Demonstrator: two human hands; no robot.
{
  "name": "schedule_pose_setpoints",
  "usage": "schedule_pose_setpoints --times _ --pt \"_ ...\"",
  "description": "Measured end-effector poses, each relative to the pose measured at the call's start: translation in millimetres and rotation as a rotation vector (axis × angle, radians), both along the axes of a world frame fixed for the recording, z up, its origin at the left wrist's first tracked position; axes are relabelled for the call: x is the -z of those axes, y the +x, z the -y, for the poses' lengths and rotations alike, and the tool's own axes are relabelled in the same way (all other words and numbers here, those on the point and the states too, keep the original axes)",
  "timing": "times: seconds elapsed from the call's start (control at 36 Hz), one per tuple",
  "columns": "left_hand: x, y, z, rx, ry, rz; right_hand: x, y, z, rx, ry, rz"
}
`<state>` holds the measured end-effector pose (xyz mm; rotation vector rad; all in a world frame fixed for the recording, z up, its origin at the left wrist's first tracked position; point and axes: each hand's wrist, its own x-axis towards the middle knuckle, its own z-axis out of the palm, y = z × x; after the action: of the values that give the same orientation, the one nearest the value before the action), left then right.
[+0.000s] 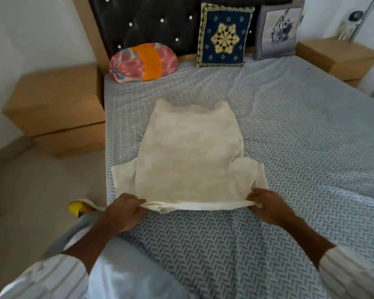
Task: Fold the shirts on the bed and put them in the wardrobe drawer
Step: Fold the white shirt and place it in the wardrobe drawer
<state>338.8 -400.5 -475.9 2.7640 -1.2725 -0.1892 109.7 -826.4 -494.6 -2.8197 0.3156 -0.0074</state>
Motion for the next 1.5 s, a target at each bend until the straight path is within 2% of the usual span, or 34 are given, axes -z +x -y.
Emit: schedule_pose_setpoints --times 0.08,0.19,0.25,0.36,0.56,0.64,0.72,0.81,0.86,0.92,1.0,1.03,1.14,1.22,1.28,1.33,1.39,1.5 --pt "22 -18 -8 0.033 0.194 -0.113 22 -22 -16 -0.116 -0.094 -0.044" --pt "33 -30 -9 0.039 0.327 -0.023 41 -35 -27 0.002 -0.145 -0.043" --pt "30 -35 -2 0.059 0.290 0.065 39 -34 -40 0.018 -0.192 -0.048" --pt "34 -51 19 0.243 0.108 0.063 43 -28 -63 -0.184 -0.162 0.023" --pt "44 -69 27 0.314 -0.013 -0.062 36 -30 -80 -0.292 -0.121 0.014" --pt "48 -71 18 0.308 -0.020 -0.087 35 -38 -81 -0.303 -0.017 -0.031" --pt "49 -73 23 0.305 -0.029 -0.074 33 -32 -71 -0.044 0.114 0.060" --pt "49 -76 43 0.337 -0.060 -0.104 30 -15 -50 0.368 0.099 0.248" --pt "47 -81 65 0.365 -0.040 -0.141 27 -1 -31 0.643 0.181 0.273" --pt "46 -89 89 0.348 -0.034 -0.238 26 13 -9 0.907 0.330 0.197" --pt "53 -104 125 0.311 -0.069 -0.369 23 34 14 1.176 0.733 0.135" --pt "56 -109 136 0.289 -0.093 -0.415 22 39 19 1.208 0.832 0.117" --pt "56 -128 180 0.239 -0.115 -0.509 17 51 23 1.192 0.926 0.053" --pt "57 -142 199 0.214 -0.044 -0.445 11 52 24 1.216 0.986 0.024" --pt "61 -150 205 0.209 0.019 -0.367 6 45 27 1.276 1.093 0.095" --pt "62 -154 207 0.210 0.014 -0.349 1 30 30 1.356 1.209 0.247" --pt "65 -155 206 0.236 -0.030 -0.403 2 7 30 1.448 1.219 0.372" --pt "68 -152 205 0.295 -0.049 -0.497 14 -26 28 1.548 1.225 0.407"
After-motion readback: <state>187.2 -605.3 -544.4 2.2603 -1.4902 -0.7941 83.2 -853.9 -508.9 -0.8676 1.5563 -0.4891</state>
